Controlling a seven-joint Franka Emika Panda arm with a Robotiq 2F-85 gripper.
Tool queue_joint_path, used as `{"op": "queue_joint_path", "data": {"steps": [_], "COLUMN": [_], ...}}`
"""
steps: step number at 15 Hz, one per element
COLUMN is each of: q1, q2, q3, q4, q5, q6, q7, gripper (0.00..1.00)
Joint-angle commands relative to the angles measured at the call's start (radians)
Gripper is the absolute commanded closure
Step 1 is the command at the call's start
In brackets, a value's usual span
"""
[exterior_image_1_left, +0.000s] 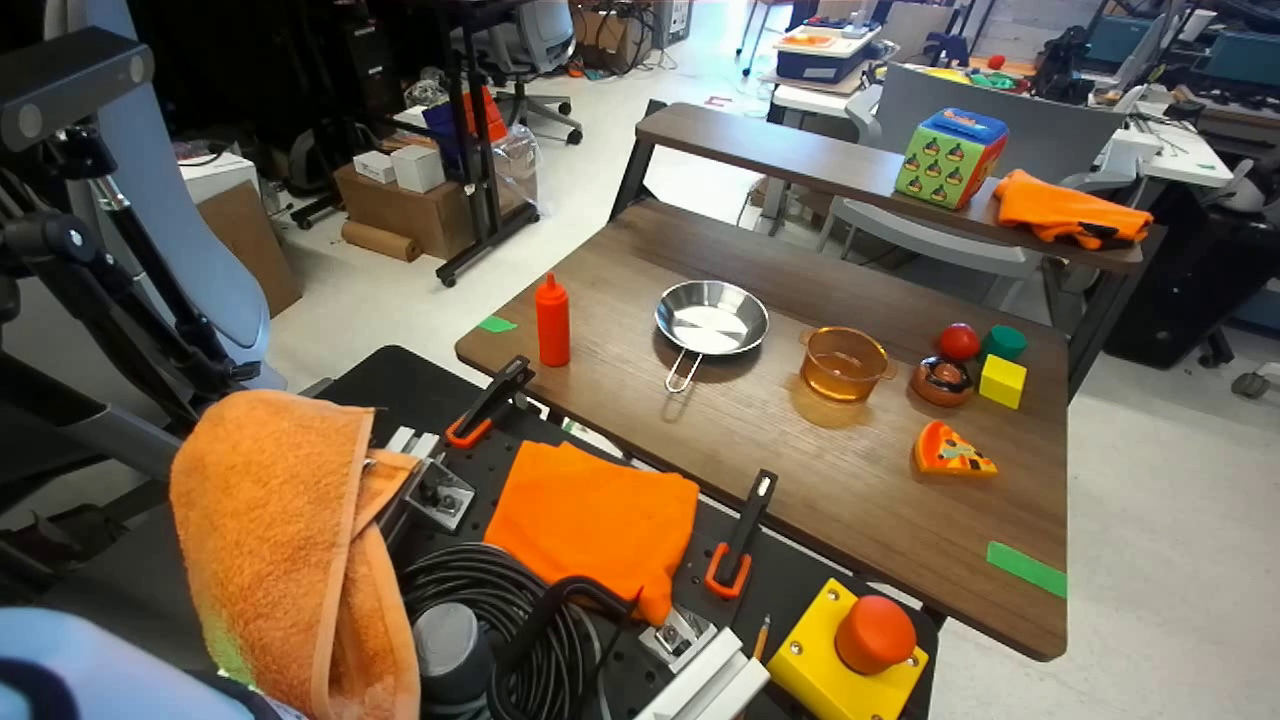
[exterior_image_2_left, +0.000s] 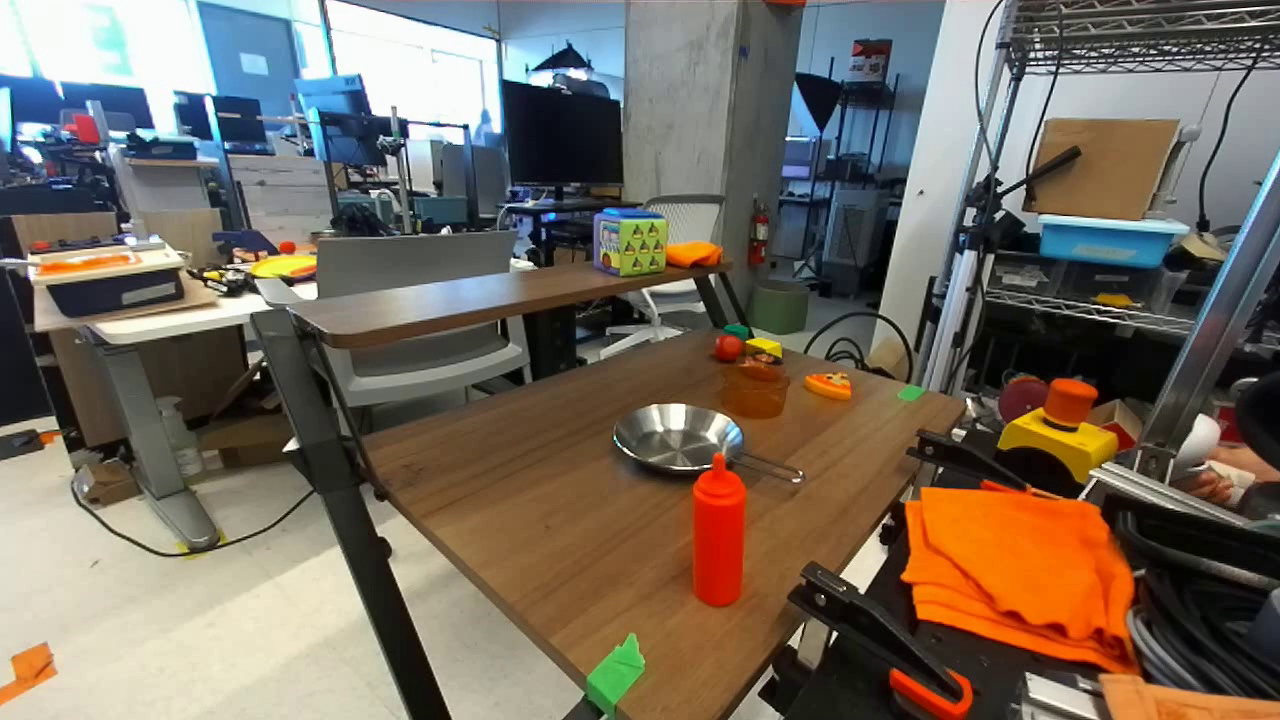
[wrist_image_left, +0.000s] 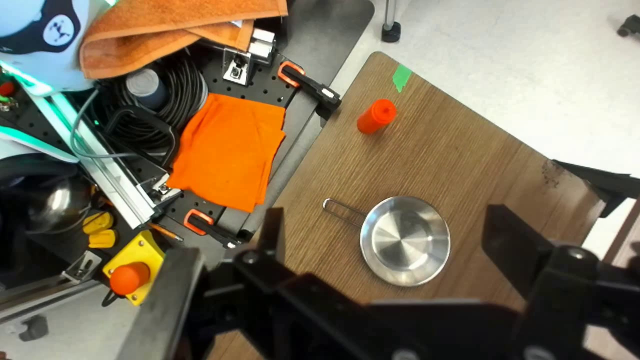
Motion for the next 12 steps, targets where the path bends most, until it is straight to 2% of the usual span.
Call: {"op": "queue_joint_path", "data": {"steps": [1,4,12], "q1": [0.010,0.039,0.126], "q2": [0.130,0.183,0.181], "q3": [-0.003,0.014,0.061], "q4": [0.143,0.173,0.074], "q5": [0.004,-0.102,-0.386], "q6": [-0.088,-0.105,-0.007], "q7": [0.042,-0.062,-0.240], "gripper": [0.00,0.00,0.00]}}
